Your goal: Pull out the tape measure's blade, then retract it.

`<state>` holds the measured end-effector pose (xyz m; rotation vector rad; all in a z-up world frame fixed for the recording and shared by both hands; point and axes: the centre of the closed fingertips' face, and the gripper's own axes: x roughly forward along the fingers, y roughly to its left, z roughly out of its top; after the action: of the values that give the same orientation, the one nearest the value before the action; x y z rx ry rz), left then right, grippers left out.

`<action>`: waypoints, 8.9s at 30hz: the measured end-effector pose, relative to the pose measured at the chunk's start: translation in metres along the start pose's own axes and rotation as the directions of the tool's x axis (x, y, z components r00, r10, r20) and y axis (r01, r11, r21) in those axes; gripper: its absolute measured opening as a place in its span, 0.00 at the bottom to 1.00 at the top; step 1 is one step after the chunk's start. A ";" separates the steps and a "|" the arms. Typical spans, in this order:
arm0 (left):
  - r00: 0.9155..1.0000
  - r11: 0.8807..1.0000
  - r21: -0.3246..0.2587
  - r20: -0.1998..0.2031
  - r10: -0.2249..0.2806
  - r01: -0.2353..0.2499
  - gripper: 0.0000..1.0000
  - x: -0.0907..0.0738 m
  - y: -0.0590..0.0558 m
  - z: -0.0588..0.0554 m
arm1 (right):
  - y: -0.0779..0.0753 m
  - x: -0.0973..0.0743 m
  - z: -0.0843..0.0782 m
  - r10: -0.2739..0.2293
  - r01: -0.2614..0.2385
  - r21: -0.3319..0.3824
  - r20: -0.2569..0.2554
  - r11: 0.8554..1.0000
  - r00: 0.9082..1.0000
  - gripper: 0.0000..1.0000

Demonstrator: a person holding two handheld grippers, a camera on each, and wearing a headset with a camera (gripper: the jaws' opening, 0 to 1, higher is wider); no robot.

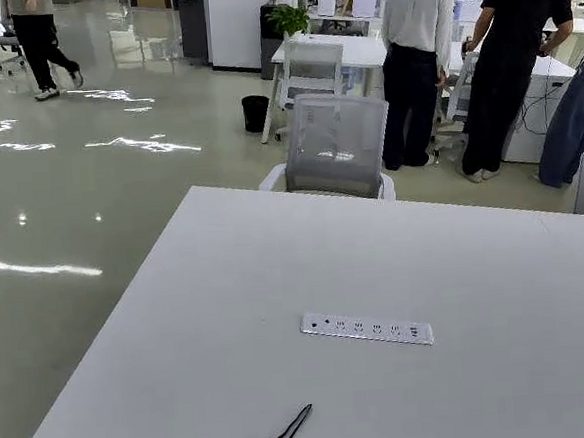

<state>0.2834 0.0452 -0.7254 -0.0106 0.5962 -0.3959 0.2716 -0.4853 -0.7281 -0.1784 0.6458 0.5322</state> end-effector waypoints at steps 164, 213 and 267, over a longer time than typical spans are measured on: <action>0.949 0.923 -0.219 -0.093 0.302 -0.315 0.87 0.177 -0.079 0.063 | -0.002 0.193 0.070 0.312 -0.473 -0.478 -0.379 0.740 0.871 0.40; 0.938 0.909 -0.234 -0.122 0.324 -0.345 0.62 0.187 -0.083 0.052 | 0.003 0.197 0.055 0.332 -0.583 -0.468 -0.514 0.664 0.791 0.16; 0.928 0.928 -0.135 -0.187 0.321 -0.348 0.56 0.189 -0.087 0.054 | 0.004 0.193 0.056 0.299 -0.598 -0.473 -0.565 0.647 0.769 0.13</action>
<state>0.4241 -0.1095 -0.7729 -0.0357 0.7757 -0.0111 0.4290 -0.3839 -0.8024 -0.8180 0.9487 1.2438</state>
